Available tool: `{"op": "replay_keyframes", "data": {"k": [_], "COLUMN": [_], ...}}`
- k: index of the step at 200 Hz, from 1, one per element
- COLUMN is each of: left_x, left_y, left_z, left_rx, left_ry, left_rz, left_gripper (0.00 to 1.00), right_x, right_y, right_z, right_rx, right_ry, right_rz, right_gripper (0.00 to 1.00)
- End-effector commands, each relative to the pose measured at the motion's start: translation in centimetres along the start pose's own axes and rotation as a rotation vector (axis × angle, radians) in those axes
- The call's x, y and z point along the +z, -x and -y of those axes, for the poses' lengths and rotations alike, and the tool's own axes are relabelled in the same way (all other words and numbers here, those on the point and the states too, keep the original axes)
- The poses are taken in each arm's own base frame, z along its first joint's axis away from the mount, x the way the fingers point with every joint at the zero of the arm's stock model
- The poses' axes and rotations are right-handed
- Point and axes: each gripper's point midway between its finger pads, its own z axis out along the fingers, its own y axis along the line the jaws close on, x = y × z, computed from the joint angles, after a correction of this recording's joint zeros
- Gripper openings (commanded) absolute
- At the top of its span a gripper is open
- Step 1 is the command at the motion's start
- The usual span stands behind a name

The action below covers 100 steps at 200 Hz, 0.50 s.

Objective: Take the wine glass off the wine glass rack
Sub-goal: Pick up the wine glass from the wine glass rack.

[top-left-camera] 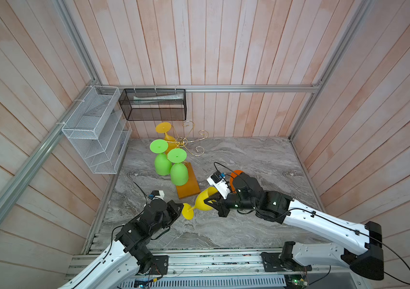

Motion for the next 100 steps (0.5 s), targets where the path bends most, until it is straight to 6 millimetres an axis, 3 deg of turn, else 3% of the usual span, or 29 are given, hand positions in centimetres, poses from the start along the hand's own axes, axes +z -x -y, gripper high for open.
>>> {"op": "replay_keyframes", "data": {"k": [1, 46, 68, 100], "left_x": [-0.6, -1.0, -1.2, -1.5], "left_y": [0.6, 0.8, 0.8, 0.7], "left_z": [1.3, 1.2, 1.3, 1.1], "left_rx": [0.01, 0.028, 0.039, 0.047], "left_ry": [-0.036, -0.028, -0.014, 0.001], "left_rz": [0.021, 0.029, 0.025, 0.018], "left_gripper": [0.12, 0.65, 0.78, 0.88], "right_x": [0.1, 0.2, 0.3, 0.3], "right_y": [0.2, 0.3, 0.2, -0.1], "right_z": [1.2, 1.3, 1.4, 2.2], "right_rx": [-0.007, -0.013, -0.015, -0.021], "right_ry": [-0.069, -0.084, -0.093, -0.137], "right_rz": [-0.011, -0.021, -0.032, -0.053], "right_gripper": [0.0, 0.0, 0.0, 0.0]}}
